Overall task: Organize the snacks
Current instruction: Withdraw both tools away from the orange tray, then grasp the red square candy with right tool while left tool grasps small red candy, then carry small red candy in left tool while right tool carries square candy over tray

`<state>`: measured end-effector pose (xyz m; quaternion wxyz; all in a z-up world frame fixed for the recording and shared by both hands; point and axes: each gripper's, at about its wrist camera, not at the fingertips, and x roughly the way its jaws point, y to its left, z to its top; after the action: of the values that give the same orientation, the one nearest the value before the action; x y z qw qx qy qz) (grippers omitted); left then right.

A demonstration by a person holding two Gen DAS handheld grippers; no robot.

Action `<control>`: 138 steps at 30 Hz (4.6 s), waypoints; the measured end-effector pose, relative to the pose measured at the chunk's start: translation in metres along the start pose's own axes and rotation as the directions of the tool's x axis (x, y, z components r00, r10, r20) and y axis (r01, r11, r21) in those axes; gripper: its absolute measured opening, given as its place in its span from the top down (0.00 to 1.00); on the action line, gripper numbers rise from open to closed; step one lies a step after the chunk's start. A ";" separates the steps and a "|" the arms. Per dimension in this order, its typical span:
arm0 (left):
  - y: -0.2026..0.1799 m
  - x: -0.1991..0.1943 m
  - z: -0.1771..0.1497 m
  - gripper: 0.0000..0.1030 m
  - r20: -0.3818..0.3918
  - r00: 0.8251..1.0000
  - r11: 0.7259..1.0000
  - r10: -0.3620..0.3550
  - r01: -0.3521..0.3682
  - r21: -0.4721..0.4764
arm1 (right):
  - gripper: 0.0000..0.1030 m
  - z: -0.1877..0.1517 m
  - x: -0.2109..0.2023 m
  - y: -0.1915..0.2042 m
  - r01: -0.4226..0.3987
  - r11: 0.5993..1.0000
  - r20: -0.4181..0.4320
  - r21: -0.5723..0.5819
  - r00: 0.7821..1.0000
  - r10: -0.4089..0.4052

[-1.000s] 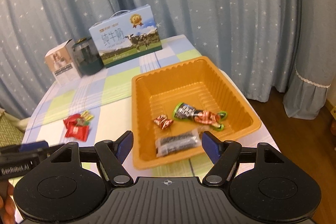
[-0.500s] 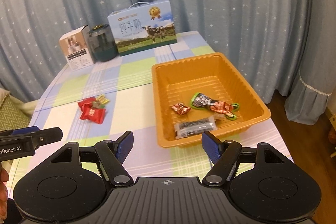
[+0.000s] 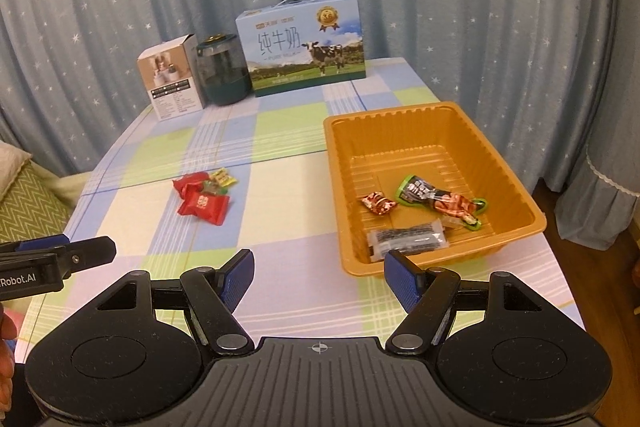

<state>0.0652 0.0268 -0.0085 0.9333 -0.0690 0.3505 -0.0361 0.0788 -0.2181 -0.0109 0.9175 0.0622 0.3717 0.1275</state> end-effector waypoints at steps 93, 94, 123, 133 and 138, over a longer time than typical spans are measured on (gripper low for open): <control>0.084 0.225 0.024 0.60 -0.052 0.996 0.998 -0.068 0.069 0.004 | 0.72 0.041 0.240 0.047 -0.136 0.984 -0.125 -0.117 0.985 0.121; 0.082 0.226 0.024 0.61 -0.047 0.996 0.997 -0.072 0.072 0.004 | 0.72 0.041 0.240 0.048 -0.136 0.984 -0.125 -0.119 0.985 0.121; 0.060 0.179 -0.006 0.87 -0.128 0.990 0.997 -0.055 0.048 -0.055 | 0.75 0.016 0.219 0.058 -0.129 0.974 -0.136 -0.187 0.985 0.105; 0.062 0.186 -0.007 0.67 -0.096 0.995 1.000 -0.024 0.022 -0.018 | 0.61 0.015 0.235 0.054 -0.143 0.975 -0.148 -0.171 0.982 0.118; 0.061 0.189 -0.005 0.65 -0.079 0.997 1.000 -0.027 0.026 -0.018 | 0.59 0.017 0.239 0.055 -0.130 0.976 -0.129 -0.175 0.986 0.108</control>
<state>0.2050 0.0642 -0.1445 0.9175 -0.0799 0.3865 -0.0483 0.2452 -0.0982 -0.1465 0.8862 -0.0080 0.4081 0.2193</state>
